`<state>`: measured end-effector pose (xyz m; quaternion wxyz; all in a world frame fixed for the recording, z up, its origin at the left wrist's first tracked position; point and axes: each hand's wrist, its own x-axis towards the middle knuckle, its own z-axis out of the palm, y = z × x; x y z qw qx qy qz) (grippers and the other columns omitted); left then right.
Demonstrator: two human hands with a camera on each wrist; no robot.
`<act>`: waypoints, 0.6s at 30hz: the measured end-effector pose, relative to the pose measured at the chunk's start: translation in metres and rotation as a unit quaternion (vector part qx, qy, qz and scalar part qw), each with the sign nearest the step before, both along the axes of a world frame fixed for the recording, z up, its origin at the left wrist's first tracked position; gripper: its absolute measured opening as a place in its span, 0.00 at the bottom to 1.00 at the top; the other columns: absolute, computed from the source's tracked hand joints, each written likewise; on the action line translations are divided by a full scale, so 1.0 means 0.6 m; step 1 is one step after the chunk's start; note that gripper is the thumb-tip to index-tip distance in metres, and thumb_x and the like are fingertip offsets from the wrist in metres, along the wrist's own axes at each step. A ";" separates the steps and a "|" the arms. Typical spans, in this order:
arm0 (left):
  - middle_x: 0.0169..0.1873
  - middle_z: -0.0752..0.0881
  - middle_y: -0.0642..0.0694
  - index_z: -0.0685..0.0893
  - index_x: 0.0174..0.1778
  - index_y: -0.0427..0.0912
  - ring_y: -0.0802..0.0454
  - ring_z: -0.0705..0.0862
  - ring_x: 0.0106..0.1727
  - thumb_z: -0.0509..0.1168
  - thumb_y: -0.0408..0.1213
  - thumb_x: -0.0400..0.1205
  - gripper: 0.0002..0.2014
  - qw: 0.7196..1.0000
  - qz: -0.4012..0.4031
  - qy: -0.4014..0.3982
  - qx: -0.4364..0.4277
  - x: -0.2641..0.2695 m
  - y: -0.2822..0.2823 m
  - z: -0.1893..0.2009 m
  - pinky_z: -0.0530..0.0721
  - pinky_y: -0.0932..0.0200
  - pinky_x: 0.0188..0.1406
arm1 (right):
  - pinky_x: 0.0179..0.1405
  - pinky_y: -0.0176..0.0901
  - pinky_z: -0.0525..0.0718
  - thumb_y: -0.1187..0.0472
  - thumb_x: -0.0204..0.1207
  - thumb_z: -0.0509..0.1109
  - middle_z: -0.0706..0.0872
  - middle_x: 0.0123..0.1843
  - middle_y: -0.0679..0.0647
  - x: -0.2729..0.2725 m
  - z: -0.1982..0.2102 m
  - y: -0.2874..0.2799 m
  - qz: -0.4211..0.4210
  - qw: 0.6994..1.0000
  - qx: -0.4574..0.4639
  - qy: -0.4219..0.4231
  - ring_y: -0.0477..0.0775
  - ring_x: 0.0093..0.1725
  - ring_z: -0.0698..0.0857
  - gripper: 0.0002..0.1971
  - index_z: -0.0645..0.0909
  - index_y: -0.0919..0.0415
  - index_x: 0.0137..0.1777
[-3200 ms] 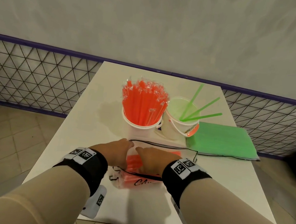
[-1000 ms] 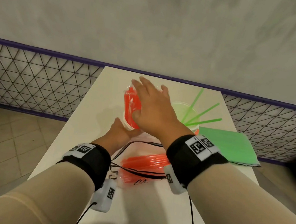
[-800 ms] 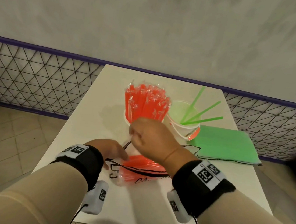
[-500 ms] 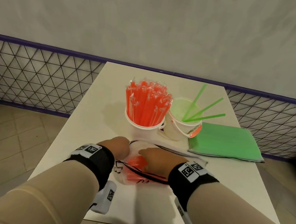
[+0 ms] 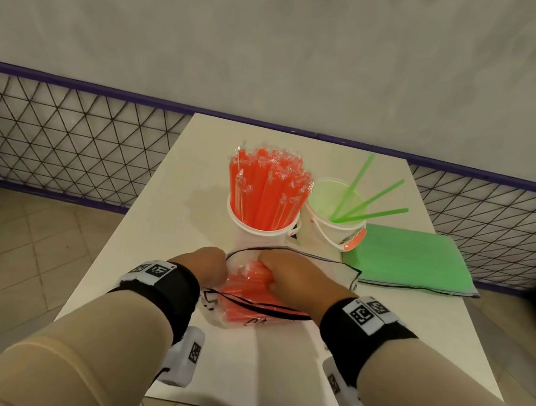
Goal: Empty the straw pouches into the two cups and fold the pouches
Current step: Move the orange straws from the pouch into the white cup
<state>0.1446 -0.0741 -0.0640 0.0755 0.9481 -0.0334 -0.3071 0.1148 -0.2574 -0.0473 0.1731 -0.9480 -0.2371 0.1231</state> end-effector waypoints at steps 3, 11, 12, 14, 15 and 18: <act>0.59 0.83 0.43 0.78 0.66 0.39 0.44 0.82 0.58 0.57 0.35 0.81 0.17 0.999 0.035 0.007 -0.013 0.002 0.011 0.010 0.79 0.56 0.54 | 0.38 0.44 0.78 0.68 0.71 0.66 0.81 0.43 0.48 0.008 0.035 -0.002 -0.065 0.992 0.110 0.021 0.49 0.42 0.81 0.10 0.72 0.50 0.42; 0.83 0.61 0.42 0.48 0.86 0.49 0.41 0.62 0.82 0.76 0.52 0.73 0.53 0.866 0.280 0.038 -0.412 0.021 0.016 0.074 0.63 0.46 0.74 | 0.62 0.55 0.84 0.55 0.75 0.76 0.90 0.52 0.47 0.018 0.179 0.004 -0.251 0.833 0.491 0.034 0.49 0.55 0.88 0.10 0.83 0.45 0.55; 0.83 0.63 0.41 0.49 0.86 0.49 0.41 0.65 0.80 0.76 0.49 0.75 0.51 0.851 0.294 0.013 -0.436 0.025 0.009 0.081 0.65 0.48 0.71 | 0.62 0.59 0.84 0.55 0.74 0.77 0.90 0.51 0.49 0.020 0.189 0.009 -0.251 0.823 0.508 0.028 0.51 0.55 0.89 0.09 0.83 0.45 0.52; 0.76 0.73 0.42 0.52 0.85 0.47 0.43 0.74 0.71 0.75 0.40 0.77 0.46 0.830 0.305 -0.031 -0.466 0.034 -0.007 0.088 0.69 0.56 0.61 | 0.62 0.62 0.84 0.54 0.72 0.78 0.91 0.50 0.49 0.031 0.201 0.018 -0.250 0.818 0.519 0.006 0.53 0.54 0.89 0.09 0.84 0.45 0.50; 0.69 0.78 0.44 0.55 0.84 0.47 0.46 0.78 0.65 0.73 0.36 0.77 0.43 0.822 0.306 -0.047 -0.479 0.038 -0.014 0.088 0.72 0.59 0.55 | 0.62 0.62 0.85 0.53 0.71 0.78 0.90 0.50 0.49 0.035 0.211 0.023 -0.247 0.816 0.522 -0.006 0.53 0.54 0.89 0.10 0.83 0.45 0.51; 0.61 0.82 0.47 0.62 0.79 0.48 0.48 0.81 0.61 0.70 0.30 0.79 0.35 0.804 0.310 -0.078 -0.502 0.045 -0.031 0.088 0.76 0.63 0.43 | 0.60 0.60 0.86 0.52 0.70 0.78 0.90 0.50 0.50 0.050 0.240 0.035 -0.251 0.798 0.547 -0.035 0.53 0.53 0.89 0.13 0.82 0.46 0.53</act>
